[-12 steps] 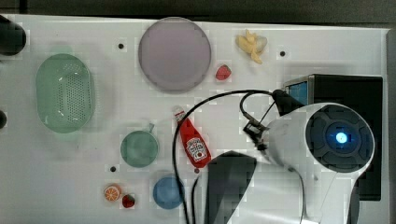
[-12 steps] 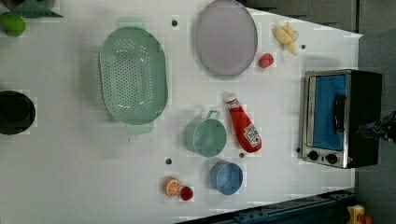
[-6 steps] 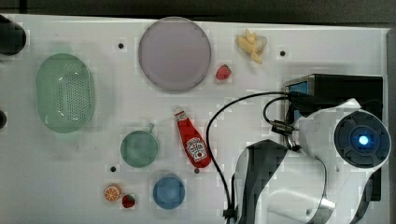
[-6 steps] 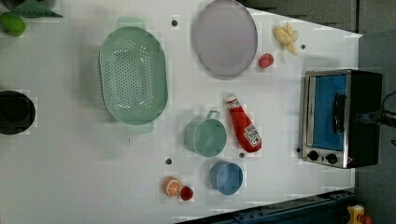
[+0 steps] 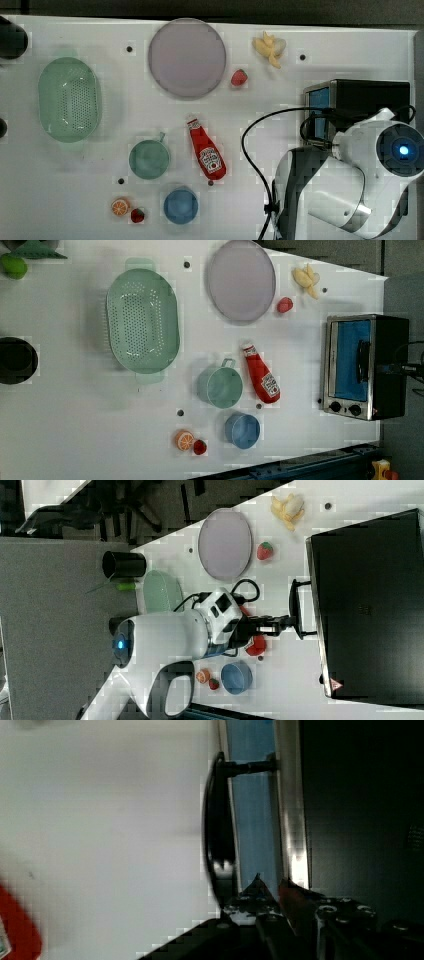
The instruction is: Flap open oven.
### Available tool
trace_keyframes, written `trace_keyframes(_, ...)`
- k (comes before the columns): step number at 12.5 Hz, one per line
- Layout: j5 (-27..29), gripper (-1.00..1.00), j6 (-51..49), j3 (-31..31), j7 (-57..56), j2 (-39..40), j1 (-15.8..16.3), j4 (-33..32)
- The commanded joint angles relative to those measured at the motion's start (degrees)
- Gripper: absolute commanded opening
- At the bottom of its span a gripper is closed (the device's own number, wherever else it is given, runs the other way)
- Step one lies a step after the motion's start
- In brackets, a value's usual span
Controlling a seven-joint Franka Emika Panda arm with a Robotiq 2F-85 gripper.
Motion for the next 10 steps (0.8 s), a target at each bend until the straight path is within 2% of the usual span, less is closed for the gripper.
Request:
trace_keyframes(1,-0.24,-0.65,4.88,0.10,-3.53,2.75,-0.32,-1.13)
trace_keyframes(7,-0.17,-0.65,13.45,0.68,-3.50,7.46,-0.25,-3.03)
trace_keyframes(10,-0.20,-0.65,13.58,1.93,-3.05,8.36,0.34,-3.19)
